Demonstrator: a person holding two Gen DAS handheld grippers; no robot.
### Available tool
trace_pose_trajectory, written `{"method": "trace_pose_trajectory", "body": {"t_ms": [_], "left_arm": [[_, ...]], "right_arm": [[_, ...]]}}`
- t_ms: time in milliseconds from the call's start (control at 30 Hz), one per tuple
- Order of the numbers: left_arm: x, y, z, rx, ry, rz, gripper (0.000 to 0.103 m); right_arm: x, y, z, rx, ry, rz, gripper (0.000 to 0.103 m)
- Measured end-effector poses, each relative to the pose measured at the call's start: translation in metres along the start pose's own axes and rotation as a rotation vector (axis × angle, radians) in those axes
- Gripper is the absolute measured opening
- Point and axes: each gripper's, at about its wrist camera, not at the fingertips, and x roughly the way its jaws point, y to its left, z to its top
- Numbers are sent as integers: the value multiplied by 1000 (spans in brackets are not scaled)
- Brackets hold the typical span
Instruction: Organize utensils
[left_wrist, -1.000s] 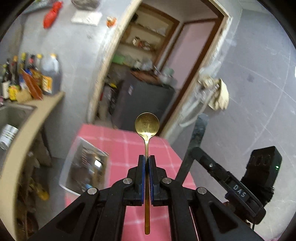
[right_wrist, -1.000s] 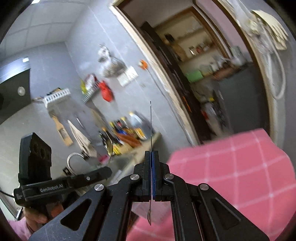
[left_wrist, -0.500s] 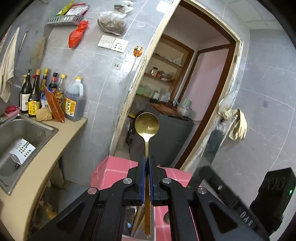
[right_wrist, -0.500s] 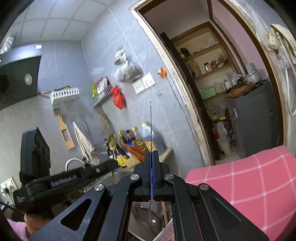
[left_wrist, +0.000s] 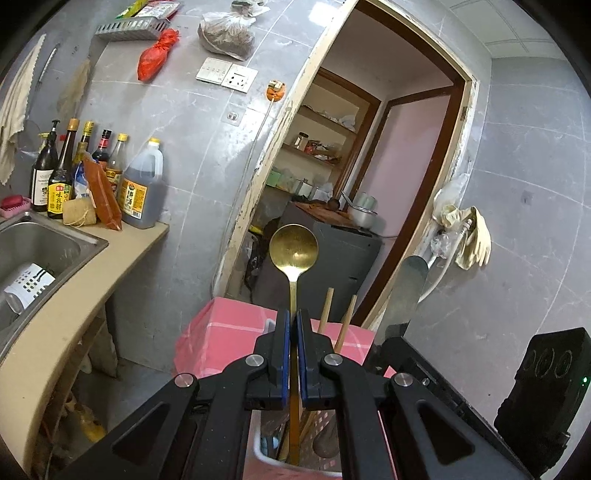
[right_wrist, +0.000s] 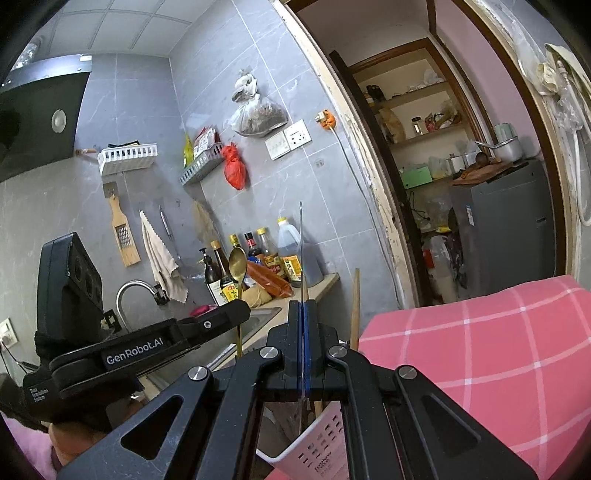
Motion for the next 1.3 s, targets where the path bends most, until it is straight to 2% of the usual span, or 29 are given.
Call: {"method": "trace_pose_trajectory", "body": {"t_ms": [233, 633, 867, 933, 967, 1033, 1167, 1233, 1300], "left_arm": [[-1, 4, -2, 17, 27, -18, 5], [-12, 13, -1, -9, 62, -80, 5], [-21, 9, 4, -6, 74, -76, 10], [-25, 4, 5, -1, 75, -72, 12], [-27, 3, 6, 0, 75, -72, 15], [-32, -4, 9, 4, 72, -72, 22], [-40, -17, 12, 22, 70, -63, 25], [-45, -25, 14, 36, 65, -56, 31], [-49, -31, 14, 52, 58, -50, 38]], "right_arm": [[2, 1, -5, -1, 15, -5, 1], [0, 2, -10, -2, 46, -20, 2], [-12, 5, 2, -3, 36, -55, 2], [-19, 7, 7, -9, 31, -69, 8], [-24, 8, 11, -12, 27, -79, 18], [-35, 9, 18, -17, 14, -97, 29], [-56, 8, 34, -26, 1, -140, 30], [-66, 7, 41, -32, -7, -161, 31], [-80, 6, 49, -43, -15, -194, 39]]}}
